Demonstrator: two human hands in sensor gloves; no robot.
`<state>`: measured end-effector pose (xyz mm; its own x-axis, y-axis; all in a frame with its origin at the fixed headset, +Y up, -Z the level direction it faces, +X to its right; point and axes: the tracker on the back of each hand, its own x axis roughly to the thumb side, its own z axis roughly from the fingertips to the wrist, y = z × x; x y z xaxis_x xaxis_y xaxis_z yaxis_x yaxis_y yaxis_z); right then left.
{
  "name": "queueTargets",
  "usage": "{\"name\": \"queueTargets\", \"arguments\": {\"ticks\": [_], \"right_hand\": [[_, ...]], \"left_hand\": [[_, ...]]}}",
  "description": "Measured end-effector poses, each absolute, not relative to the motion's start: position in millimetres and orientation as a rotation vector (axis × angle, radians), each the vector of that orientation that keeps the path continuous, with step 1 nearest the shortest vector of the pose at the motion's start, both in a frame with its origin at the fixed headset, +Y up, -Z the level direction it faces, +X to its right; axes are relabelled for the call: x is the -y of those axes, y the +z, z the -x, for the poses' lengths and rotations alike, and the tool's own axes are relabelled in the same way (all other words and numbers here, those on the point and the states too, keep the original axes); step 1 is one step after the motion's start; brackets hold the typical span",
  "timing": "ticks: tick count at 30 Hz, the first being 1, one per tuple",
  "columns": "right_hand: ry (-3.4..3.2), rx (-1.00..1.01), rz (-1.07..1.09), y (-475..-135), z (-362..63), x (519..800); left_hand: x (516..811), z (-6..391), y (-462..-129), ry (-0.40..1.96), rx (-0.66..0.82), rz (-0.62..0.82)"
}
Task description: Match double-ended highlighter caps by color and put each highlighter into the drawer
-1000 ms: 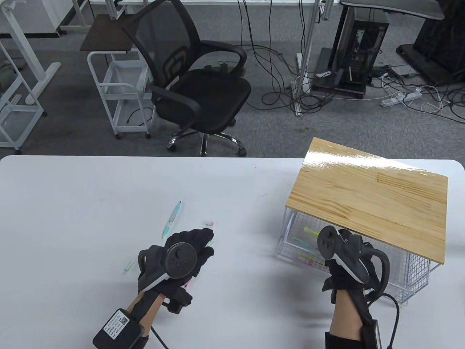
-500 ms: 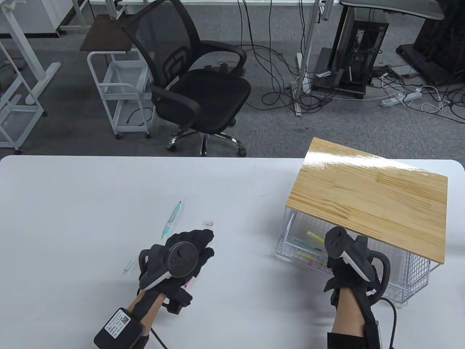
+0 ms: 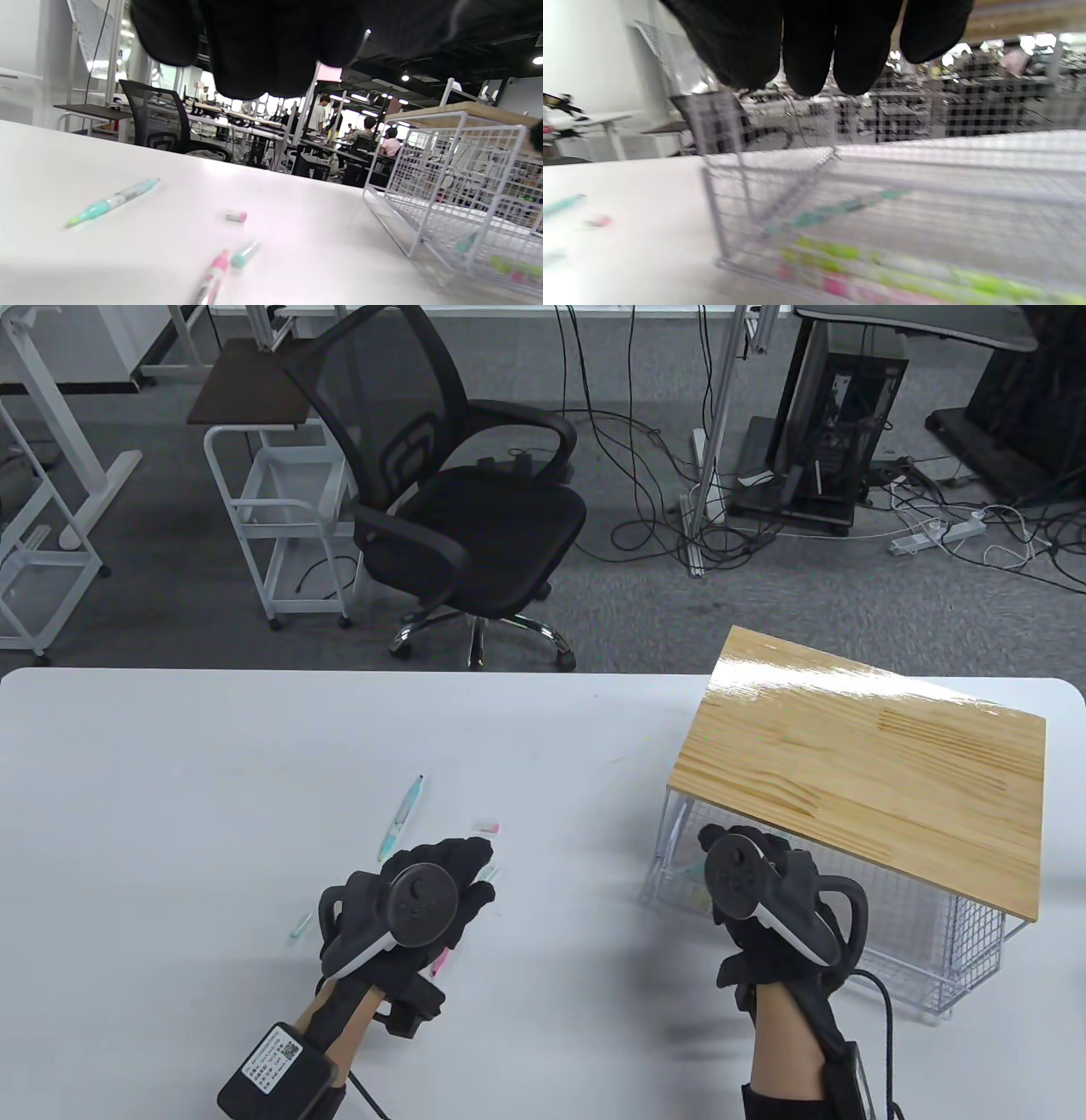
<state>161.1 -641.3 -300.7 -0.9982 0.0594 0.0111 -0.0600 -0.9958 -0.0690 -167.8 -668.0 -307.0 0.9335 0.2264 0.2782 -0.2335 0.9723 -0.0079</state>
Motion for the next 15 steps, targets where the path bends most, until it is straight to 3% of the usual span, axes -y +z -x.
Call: {"name": "queueTargets", "arguments": {"ticks": [8, 15], "right_hand": [[3.082, 0.267, -0.323, -281, -106, 621], [3.108, 0.248, -0.456, -282, -82, 630]], "left_hand": [[690, 176, -323, 0.128, 0.137, 0.077], [730, 170, -336, -0.04, -0.016, 0.345]]}}
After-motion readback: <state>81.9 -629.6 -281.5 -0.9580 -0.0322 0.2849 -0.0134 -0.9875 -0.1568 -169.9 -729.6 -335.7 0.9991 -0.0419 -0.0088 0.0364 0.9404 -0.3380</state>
